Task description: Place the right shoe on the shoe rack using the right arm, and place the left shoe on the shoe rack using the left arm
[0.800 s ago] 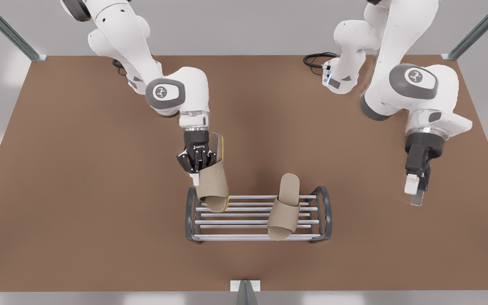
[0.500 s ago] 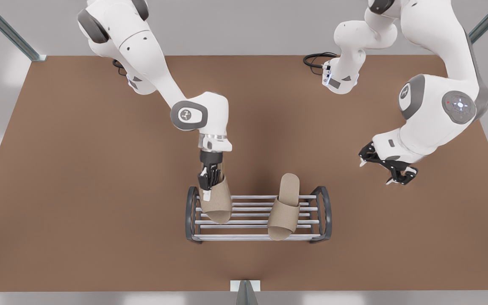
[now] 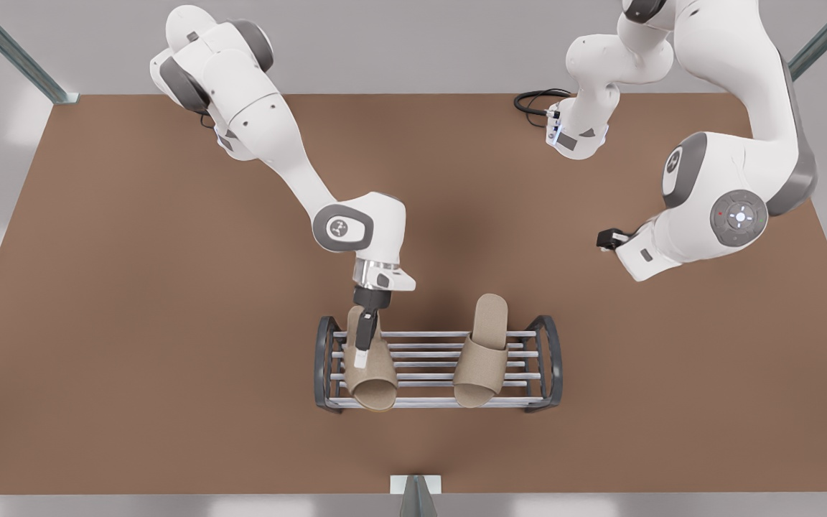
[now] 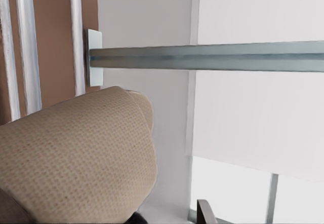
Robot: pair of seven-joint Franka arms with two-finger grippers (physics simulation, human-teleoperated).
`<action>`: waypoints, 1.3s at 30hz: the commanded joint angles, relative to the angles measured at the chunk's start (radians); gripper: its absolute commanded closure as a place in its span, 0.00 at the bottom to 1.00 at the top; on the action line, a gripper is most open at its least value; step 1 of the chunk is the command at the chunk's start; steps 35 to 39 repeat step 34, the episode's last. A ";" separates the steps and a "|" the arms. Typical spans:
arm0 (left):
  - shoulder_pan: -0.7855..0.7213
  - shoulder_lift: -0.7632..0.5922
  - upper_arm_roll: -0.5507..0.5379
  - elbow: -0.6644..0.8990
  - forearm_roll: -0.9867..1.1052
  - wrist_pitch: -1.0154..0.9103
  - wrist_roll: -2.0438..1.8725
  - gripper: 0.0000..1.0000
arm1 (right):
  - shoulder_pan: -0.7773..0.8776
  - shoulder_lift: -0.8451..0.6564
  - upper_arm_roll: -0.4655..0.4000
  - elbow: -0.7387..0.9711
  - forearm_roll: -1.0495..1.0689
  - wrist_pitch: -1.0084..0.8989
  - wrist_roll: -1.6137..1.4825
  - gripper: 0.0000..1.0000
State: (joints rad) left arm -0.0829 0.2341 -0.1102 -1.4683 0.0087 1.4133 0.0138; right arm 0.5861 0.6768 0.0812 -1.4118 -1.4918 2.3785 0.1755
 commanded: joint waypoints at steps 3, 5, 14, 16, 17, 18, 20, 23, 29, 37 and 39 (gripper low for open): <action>0.000 0.002 0.000 0.000 0.000 -0.016 -0.350 0.00 | 0.000 0.000 0.000 0.002 0.036 -0.001 -0.284 0.00; 0.000 0.004 0.000 0.002 0.000 -0.016 -0.351 0.00 | -0.002 -0.031 0.002 -0.024 0.047 0.001 -0.280 0.00; 0.000 0.002 0.000 0.003 0.000 -0.016 -0.351 0.00 | -0.019 -0.059 0.058 -0.012 0.140 -0.002 -0.294 0.00; 0.000 -0.004 0.000 0.005 -0.003 -0.017 -0.351 0.00 | -0.019 -0.046 0.051 0.020 0.140 -0.002 -0.292 0.00; 0.000 -0.004 0.000 0.005 -0.001 -0.017 -0.351 0.00 | -0.019 -0.046 0.040 0.030 0.145 -0.001 -0.292 0.00; 0.000 -0.006 0.000 0.005 -0.003 -0.017 -0.351 0.00 | -0.020 -0.072 0.040 0.022 0.172 -0.002 -0.292 0.00; 0.000 -0.006 0.000 0.005 -0.003 -0.017 -0.351 0.00 | -0.069 -0.207 -0.008 -0.033 0.550 -0.016 -0.297 0.00; 0.000 -0.021 0.003 0.036 -0.056 -0.017 -0.336 0.00 | -0.204 -0.422 -0.138 -0.115 1.194 -0.330 -0.294 0.00; 0.000 -0.021 0.003 0.046 -0.047 -0.048 -0.334 0.00 | -0.572 -0.444 -0.095 -0.166 1.493 -0.645 -0.082 0.00; 0.000 0.034 0.003 0.077 -0.055 -0.093 -0.336 0.00 | -0.605 -0.376 -0.052 -0.004 1.481 -0.714 -0.085 0.00; 0.000 0.034 0.003 0.077 -0.055 -0.093 -0.336 0.00 | -0.605 -0.376 -0.052 -0.004 1.481 -0.714 -0.085 0.00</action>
